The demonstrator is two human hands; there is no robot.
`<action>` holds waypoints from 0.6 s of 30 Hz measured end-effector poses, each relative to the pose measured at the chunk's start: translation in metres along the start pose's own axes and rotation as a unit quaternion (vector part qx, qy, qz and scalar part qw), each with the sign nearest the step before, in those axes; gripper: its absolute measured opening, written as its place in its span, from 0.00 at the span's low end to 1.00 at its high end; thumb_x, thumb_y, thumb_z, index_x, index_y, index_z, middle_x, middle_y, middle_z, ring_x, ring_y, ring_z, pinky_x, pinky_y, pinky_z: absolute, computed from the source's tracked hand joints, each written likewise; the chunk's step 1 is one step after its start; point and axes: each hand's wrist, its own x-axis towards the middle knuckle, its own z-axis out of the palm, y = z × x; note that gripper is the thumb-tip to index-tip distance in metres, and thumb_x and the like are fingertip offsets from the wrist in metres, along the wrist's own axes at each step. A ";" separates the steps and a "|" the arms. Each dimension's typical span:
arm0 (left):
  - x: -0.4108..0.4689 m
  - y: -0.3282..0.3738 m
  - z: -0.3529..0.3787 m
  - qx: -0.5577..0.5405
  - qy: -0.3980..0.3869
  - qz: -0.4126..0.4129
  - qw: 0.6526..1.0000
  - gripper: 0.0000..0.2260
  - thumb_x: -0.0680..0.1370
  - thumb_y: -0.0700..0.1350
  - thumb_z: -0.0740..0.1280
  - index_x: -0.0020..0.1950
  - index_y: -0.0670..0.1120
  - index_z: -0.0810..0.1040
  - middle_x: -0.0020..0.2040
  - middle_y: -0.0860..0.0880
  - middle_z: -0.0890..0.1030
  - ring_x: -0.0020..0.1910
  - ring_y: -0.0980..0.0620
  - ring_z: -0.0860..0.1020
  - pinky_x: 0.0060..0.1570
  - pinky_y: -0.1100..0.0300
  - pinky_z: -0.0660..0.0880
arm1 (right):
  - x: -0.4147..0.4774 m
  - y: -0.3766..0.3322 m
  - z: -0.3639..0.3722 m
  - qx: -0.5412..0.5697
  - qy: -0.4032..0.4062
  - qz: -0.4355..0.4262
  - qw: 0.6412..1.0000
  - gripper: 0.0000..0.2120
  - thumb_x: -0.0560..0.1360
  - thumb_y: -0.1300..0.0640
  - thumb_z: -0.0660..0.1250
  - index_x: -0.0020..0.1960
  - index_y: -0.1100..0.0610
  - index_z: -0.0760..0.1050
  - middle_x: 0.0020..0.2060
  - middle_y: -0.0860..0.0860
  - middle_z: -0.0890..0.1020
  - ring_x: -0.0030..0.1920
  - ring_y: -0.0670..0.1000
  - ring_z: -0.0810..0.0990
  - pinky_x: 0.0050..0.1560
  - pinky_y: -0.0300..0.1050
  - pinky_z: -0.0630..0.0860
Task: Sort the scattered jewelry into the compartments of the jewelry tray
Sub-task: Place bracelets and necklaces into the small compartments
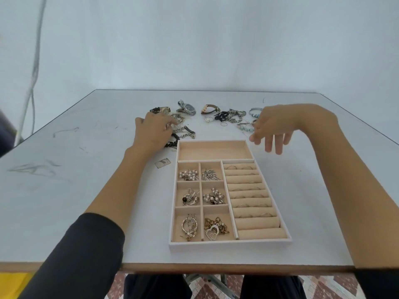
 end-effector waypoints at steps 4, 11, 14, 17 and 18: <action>0.000 0.002 0.004 0.038 -0.015 0.021 0.999 0.17 0.81 0.44 0.54 0.63 0.56 0.76 0.65 0.51 0.74 0.64 0.47 0.67 0.61 0.49 0.58 | 0.035 -0.010 -0.007 0.032 0.104 -0.029 0.994 0.06 0.74 0.56 0.68 0.47 0.58 0.80 0.35 0.54 0.85 0.31 0.53 0.82 0.34 0.41 0.75; 0.001 0.002 0.004 0.006 0.006 -0.010 1.000 0.10 0.77 0.44 0.59 0.49 0.54 0.79 0.45 0.54 0.75 0.57 0.48 0.70 0.55 0.51 0.59 | 0.102 -0.041 0.012 -0.022 0.253 -0.048 0.966 0.11 0.71 0.60 0.65 0.51 0.53 0.80 0.51 0.51 0.82 0.51 0.55 0.80 0.44 0.42 0.67; 0.001 0.001 0.003 -0.021 0.011 -0.015 1.000 0.08 0.76 0.44 0.60 0.47 0.53 0.78 0.44 0.55 0.76 0.55 0.49 0.71 0.55 0.52 0.59 | 0.128 -0.045 0.020 -0.065 0.242 -0.067 0.966 0.14 0.74 0.58 0.64 0.59 0.50 0.77 0.59 0.51 0.78 0.60 0.55 0.74 0.48 0.44 0.66; 0.002 -0.001 0.003 -0.032 0.012 -0.021 0.999 0.07 0.76 0.44 0.60 0.47 0.54 0.78 0.43 0.55 0.77 0.53 0.49 0.72 0.53 0.53 0.58 | 0.142 -0.048 0.025 -0.103 0.251 -0.074 0.959 0.14 0.77 0.54 0.63 0.62 0.50 0.76 0.62 0.53 0.75 0.66 0.55 0.68 0.56 0.47 0.66; 0.003 -0.002 0.004 -0.037 0.014 -0.023 0.999 0.07 0.76 0.44 0.60 0.47 0.53 0.77 0.43 0.54 0.77 0.53 0.49 0.72 0.54 0.53 0.58 | 0.144 -0.050 0.026 -0.111 0.258 -0.075 0.957 0.14 0.77 0.52 0.64 0.62 0.50 0.76 0.63 0.53 0.74 0.66 0.56 0.67 0.59 0.49 0.65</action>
